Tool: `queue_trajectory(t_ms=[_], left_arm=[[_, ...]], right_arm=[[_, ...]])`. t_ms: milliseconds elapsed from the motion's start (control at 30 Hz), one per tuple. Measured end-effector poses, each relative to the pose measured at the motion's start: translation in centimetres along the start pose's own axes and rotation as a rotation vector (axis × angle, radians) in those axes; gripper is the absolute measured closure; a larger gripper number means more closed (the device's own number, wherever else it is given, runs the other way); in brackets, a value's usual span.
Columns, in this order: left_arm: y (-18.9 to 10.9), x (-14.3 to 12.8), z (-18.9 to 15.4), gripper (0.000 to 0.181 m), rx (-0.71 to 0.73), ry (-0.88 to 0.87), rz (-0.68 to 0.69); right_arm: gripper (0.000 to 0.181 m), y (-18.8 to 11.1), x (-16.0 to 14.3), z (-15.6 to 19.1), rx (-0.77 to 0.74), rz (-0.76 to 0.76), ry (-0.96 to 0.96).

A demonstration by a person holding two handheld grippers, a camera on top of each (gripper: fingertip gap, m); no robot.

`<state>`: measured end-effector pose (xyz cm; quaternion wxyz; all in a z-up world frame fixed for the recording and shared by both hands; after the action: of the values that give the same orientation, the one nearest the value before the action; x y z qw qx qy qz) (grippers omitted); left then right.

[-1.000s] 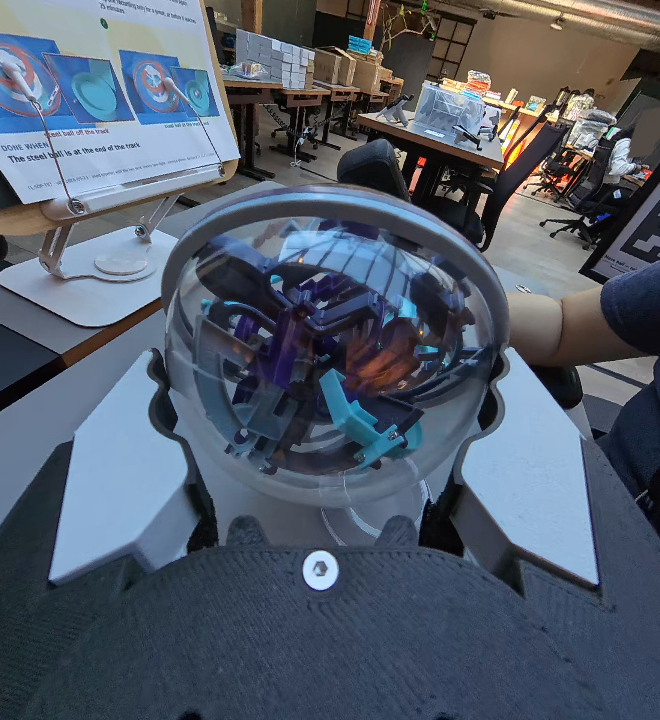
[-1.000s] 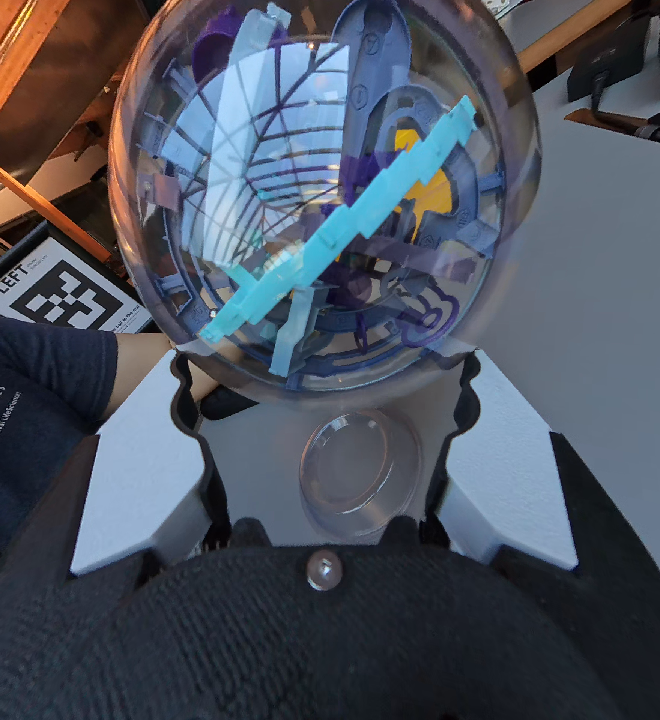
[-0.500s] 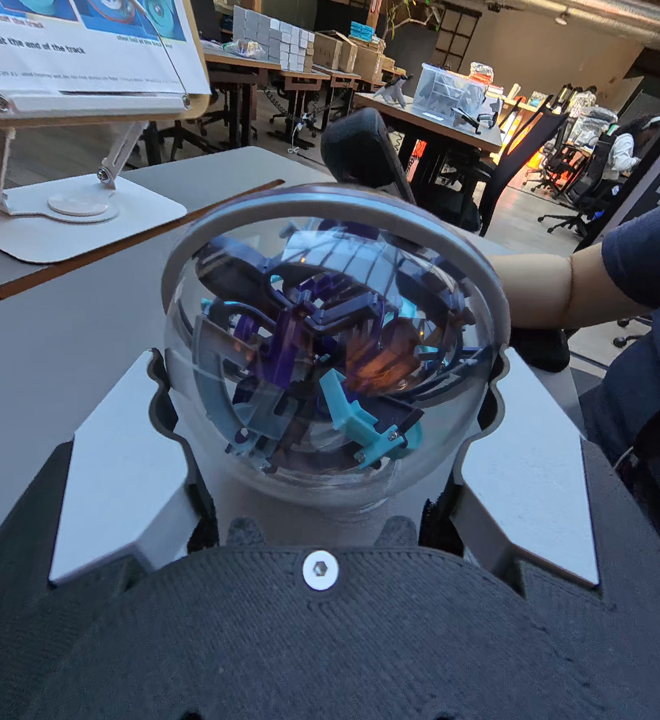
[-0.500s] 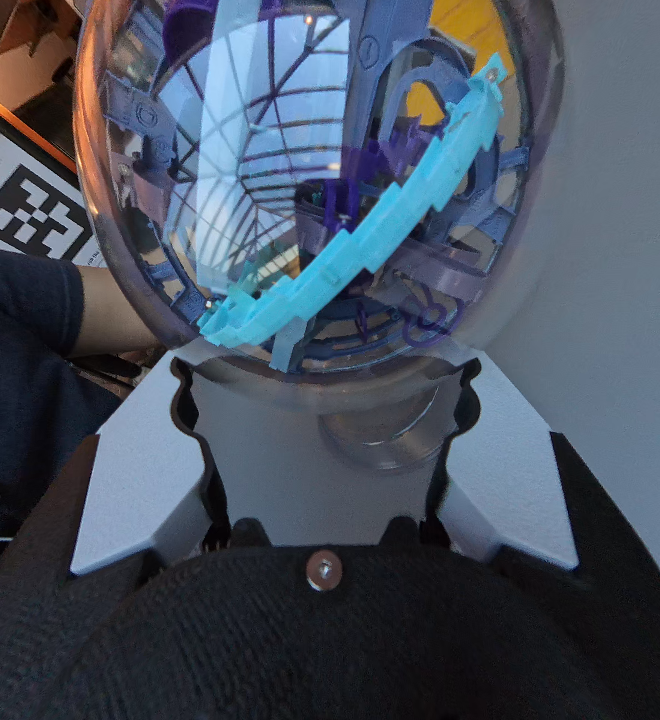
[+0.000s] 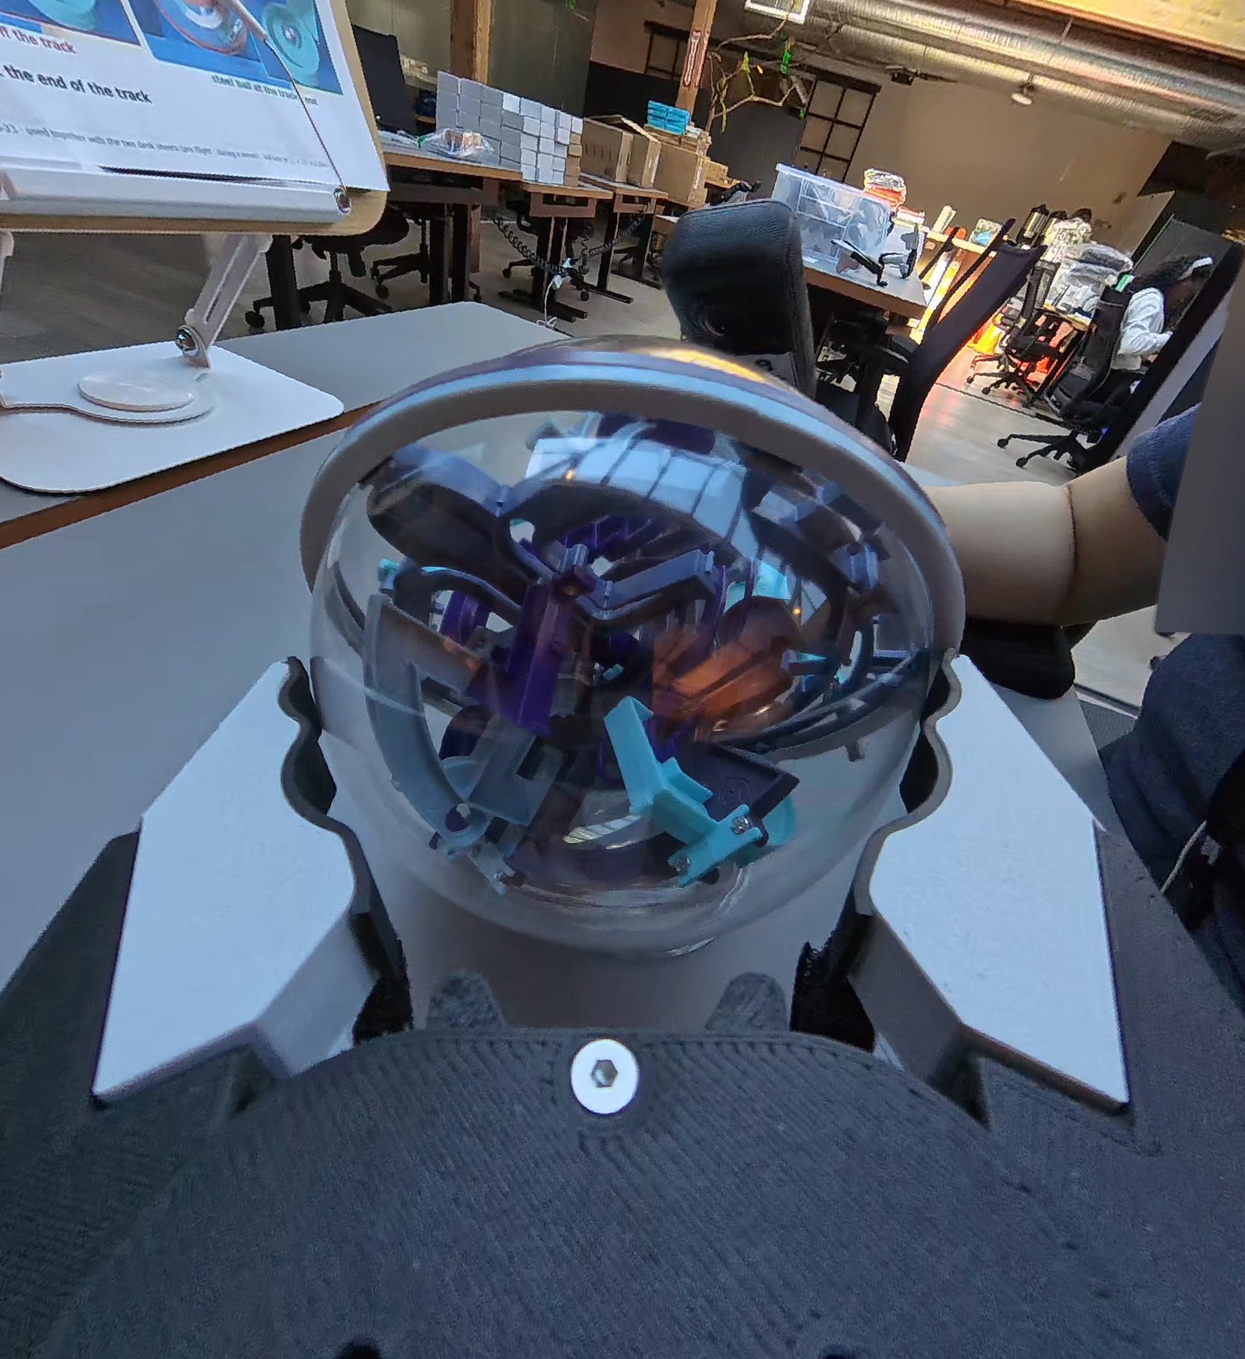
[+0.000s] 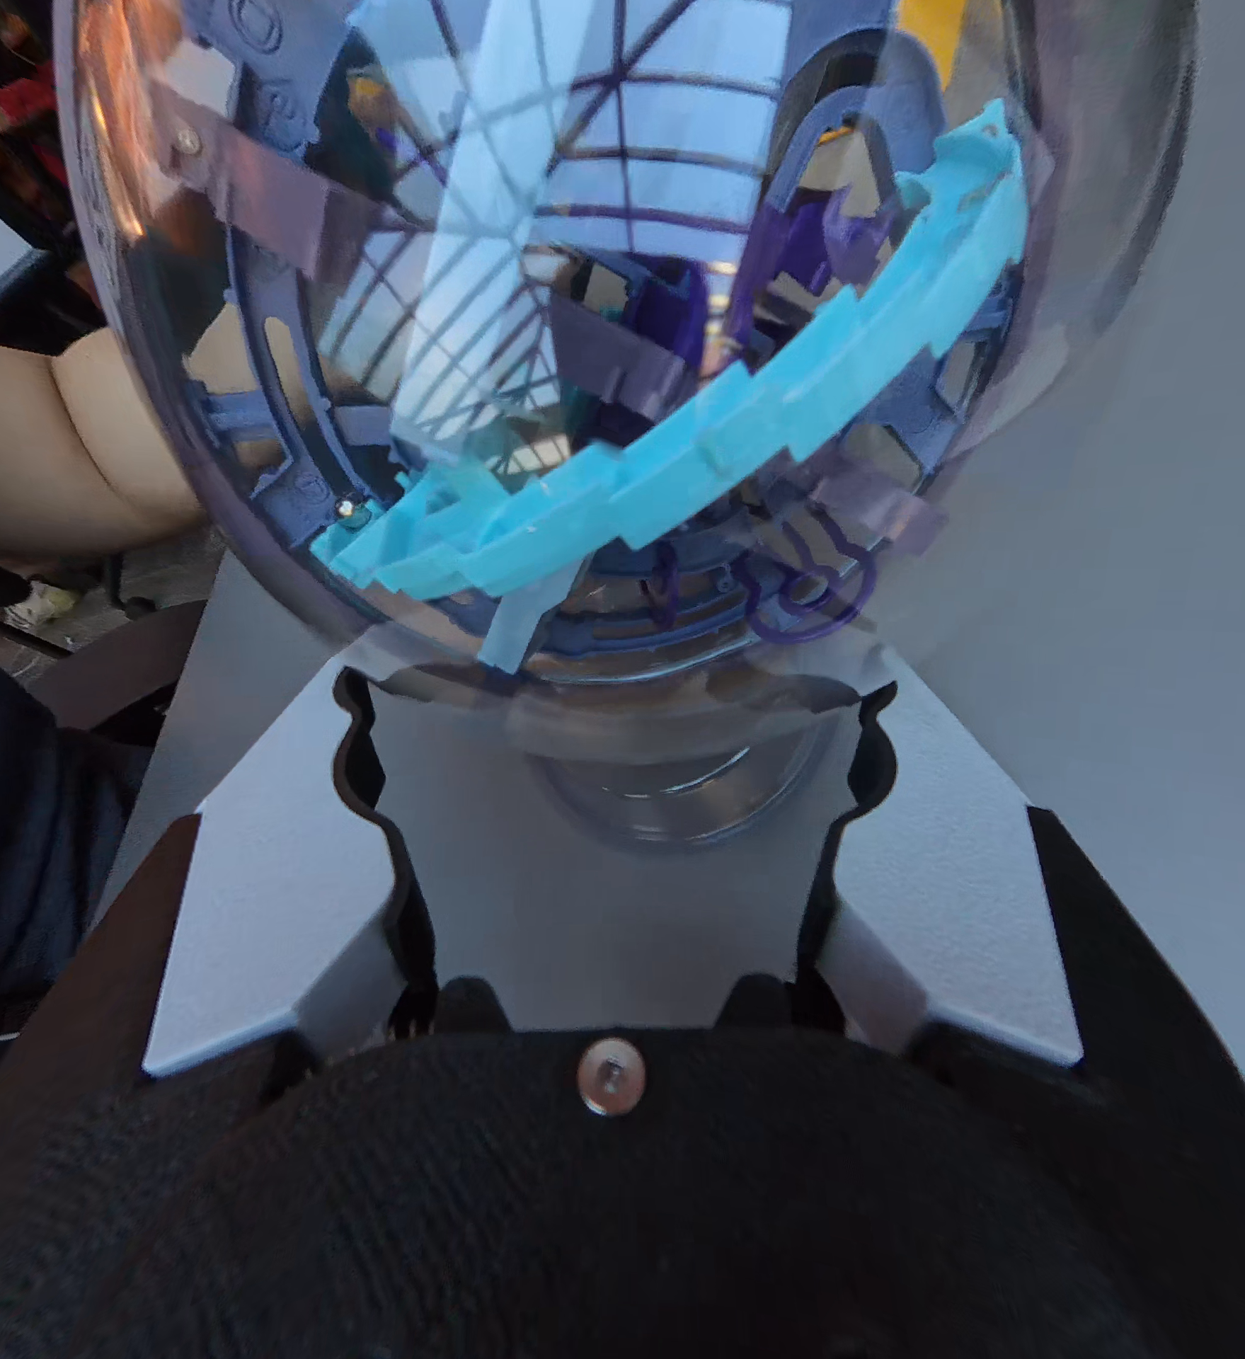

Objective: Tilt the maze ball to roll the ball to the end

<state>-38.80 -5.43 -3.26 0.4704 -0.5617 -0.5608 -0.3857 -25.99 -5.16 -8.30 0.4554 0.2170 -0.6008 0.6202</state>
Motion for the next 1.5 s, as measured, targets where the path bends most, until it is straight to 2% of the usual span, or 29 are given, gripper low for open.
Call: queue_trajectory(t_ms=[167,367,567,733,833,1000,1167,1500], left_arm=[[-0.3,0.2,0.0,0.034,-0.032,-0.017,-0.042],[-0.2,0.4,-0.7,0.034,-0.023,0.061,-0.001],[0.0,0.7,-1.1,0.037,-0.014,0.09,0.008],[-0.1,0.4,-0.9,0.038,-0.024,0.059,0.002],[0.0,0.4,-0.9,0.039,-0.03,0.058,-0.005],[0.1,0.6,-1.0,0.039,-0.031,0.059,-0.01],[0.2,0.7,-1.2,0.043,-0.036,0.067,-0.024],[0.1,0.8,-1.2,0.047,-0.057,0.054,-0.04]], right_arm=[[0.049,-0.3,-0.2,-0.4,-0.079,0.035,-0.107],[0.048,0.1,-0.3,0.1,-0.14,0.089,-0.177],[0.044,1.0,-1.5,-0.2,-0.376,0.221,-0.42],[0.036,0.8,-1.0,-0.2,-0.364,0.177,-0.369],[0.029,0.2,-0.6,-0.2,-0.369,0.151,-0.412],[0.029,0.1,-0.4,-0.2,-0.337,0.102,-0.431],[0.028,-0.4,-0.4,-0.5,-0.397,0.113,-0.532],[0.029,-2.1,-0.5,-0.5,-0.337,0.098,-0.626]])
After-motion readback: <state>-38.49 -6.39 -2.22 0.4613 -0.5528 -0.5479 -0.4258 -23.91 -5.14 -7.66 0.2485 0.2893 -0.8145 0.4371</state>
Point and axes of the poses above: each gripper's, where its closed fingertips meet, y out along the fingers, x out of its top, z = x × y across the jaws, the point moved 6 cm from there along -y, back along the fingers, and after that the axes turned 15 degrees about -x, right-handed, at the moved point
